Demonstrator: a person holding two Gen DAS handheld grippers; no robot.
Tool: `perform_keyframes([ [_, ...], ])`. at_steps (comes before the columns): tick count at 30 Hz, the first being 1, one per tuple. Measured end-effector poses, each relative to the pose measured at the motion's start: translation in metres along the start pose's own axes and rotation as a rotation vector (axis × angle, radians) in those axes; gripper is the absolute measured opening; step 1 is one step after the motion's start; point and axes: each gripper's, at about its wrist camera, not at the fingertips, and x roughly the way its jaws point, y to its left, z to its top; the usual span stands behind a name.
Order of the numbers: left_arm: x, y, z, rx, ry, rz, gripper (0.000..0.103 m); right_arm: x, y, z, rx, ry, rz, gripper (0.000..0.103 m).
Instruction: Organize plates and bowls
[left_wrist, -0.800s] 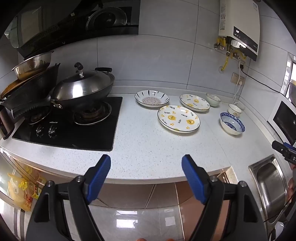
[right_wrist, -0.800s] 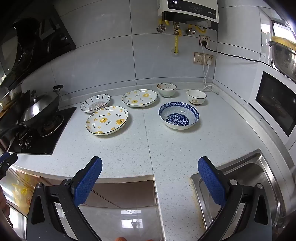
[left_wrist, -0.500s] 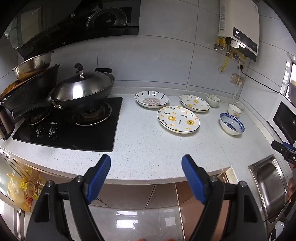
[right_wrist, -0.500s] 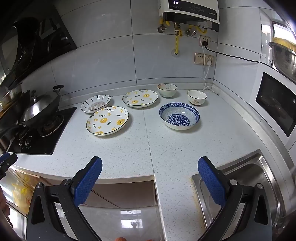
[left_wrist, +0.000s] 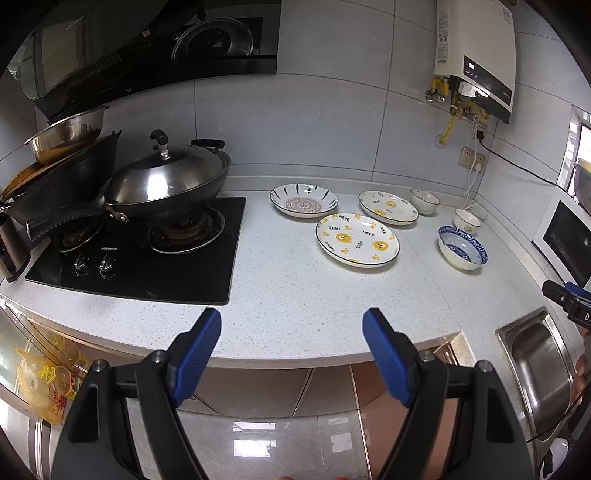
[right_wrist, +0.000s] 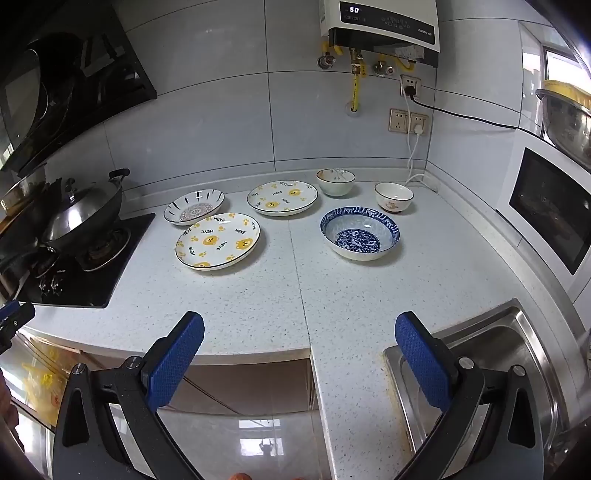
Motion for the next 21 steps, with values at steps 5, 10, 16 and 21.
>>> perform_keyframes([
  [5, -0.002, 0.001, -0.001, 0.003, 0.0, 0.001, 0.079, -0.002, 0.003, 0.0, -0.004, -0.005, -0.005, 0.102],
  [10, -0.003, 0.0, -0.003, 0.008, -0.003, -0.002, 0.079, -0.005, 0.005, -0.002, -0.004, -0.009, -0.008, 0.102],
  [16, -0.005, 0.0, -0.005, 0.009, -0.004, -0.003, 0.079, -0.009, 0.007, -0.004, -0.003, -0.011, -0.012, 0.102],
  [21, -0.005, -0.001, -0.007, 0.01, -0.002, -0.003, 0.079, -0.012, 0.008, -0.006, 0.002, -0.012, -0.016, 0.102],
])
